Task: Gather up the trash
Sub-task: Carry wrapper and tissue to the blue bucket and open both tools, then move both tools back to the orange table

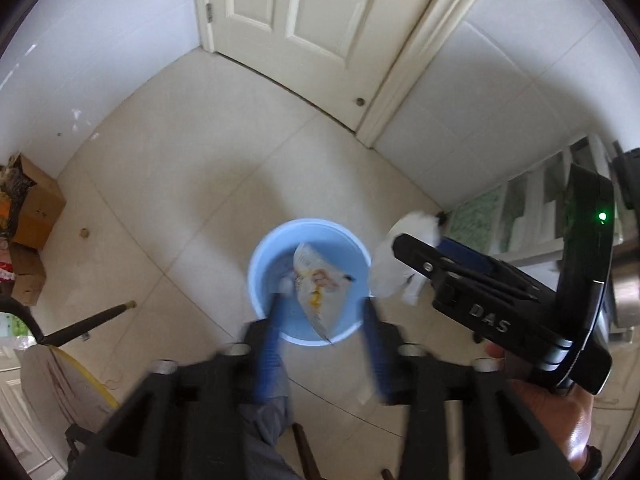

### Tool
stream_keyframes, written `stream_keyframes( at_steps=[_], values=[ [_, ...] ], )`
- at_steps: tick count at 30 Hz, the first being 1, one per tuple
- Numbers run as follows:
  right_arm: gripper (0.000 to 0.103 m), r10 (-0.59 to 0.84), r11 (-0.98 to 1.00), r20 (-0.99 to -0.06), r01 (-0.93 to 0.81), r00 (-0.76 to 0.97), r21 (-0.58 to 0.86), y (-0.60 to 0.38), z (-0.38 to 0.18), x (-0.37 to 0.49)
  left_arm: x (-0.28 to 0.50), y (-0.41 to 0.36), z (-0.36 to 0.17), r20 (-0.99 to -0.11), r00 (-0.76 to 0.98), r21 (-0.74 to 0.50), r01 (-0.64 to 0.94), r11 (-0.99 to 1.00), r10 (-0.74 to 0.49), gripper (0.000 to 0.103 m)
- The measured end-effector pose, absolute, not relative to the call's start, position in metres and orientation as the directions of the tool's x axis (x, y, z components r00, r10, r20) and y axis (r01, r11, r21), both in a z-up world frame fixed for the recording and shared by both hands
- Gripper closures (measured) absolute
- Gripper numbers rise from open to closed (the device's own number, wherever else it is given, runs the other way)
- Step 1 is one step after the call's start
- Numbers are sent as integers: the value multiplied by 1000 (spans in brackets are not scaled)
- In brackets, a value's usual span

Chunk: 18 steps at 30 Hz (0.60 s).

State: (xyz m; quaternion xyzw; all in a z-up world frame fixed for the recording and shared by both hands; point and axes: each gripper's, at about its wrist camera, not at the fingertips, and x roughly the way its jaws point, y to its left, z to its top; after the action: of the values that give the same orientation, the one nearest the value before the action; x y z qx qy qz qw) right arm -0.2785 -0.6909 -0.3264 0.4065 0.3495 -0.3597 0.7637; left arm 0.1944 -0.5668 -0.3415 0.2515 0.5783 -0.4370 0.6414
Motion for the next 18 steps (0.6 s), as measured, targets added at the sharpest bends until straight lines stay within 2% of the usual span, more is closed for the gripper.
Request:
stream_keyframes(
  at_steps=[1, 2, 4, 8, 10, 18],
  values=[
    [15, -274, 403, -825, 838, 494, 367, -691, -328, -280, 198, -567, -339, -960, -32, -171, 853, 493, -277, 33],
    [6, -286, 399, -822, 841, 492, 365, -690, -328, -281, 200, -567, -337, -959, -16, -160, 854, 495, -282, 30],
    [1, -296, 392, -821, 846, 488, 362, -689, -328, -282, 204, -568, -332, -961, 14, -135, 850, 509, -278, 27],
    [0, -309, 373, -828, 860, 468, 347, -682, -324, -287, 184, -579, -314, -955, 59, -107, 845, 523, -290, 26],
    [0, -320, 368, -822, 861, 472, 351, -675, -317, -290, 170, -588, -307, -947, 93, -90, 844, 529, -309, 20],
    [0, -384, 414, -776, 845, 501, 340, -627, -257, -287, 140, -506, -231, -884, 185, -104, 817, 567, -429, 18]
  ],
)
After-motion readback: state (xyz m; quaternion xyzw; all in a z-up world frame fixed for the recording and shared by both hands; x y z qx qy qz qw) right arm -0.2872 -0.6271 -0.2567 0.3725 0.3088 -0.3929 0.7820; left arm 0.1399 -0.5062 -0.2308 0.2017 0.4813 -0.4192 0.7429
